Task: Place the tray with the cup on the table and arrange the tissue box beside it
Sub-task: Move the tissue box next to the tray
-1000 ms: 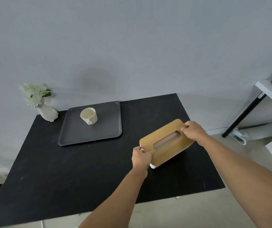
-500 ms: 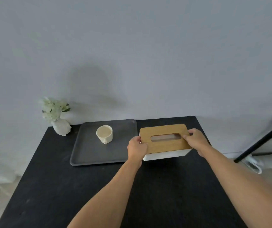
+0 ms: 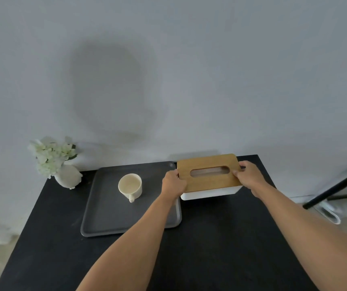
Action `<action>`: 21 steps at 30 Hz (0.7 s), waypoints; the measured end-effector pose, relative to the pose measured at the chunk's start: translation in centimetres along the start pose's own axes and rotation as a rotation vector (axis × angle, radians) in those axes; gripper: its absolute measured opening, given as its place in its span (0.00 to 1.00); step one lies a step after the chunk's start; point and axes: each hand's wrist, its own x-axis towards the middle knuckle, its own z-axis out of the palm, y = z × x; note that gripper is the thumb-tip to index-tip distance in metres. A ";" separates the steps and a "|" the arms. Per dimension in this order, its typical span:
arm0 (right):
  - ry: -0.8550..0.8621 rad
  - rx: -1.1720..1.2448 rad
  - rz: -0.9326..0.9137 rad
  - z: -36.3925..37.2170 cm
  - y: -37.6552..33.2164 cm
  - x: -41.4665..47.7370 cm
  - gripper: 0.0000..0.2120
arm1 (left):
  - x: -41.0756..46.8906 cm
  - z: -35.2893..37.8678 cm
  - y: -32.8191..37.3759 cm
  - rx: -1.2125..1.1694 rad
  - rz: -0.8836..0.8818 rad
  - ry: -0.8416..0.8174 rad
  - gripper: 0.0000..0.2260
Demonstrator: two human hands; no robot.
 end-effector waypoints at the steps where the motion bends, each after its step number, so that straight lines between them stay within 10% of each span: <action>1: -0.004 0.003 0.000 0.1 -0.1 0.6 0.21 | 0.7 -0.1 0.1 -0.004 -0.007 -0.004 0.12; 21: -0.057 -0.001 -0.009 2.4 -0.2 8.5 0.19 | 8.3 0.6 1.4 -0.077 -0.030 -0.002 0.14</action>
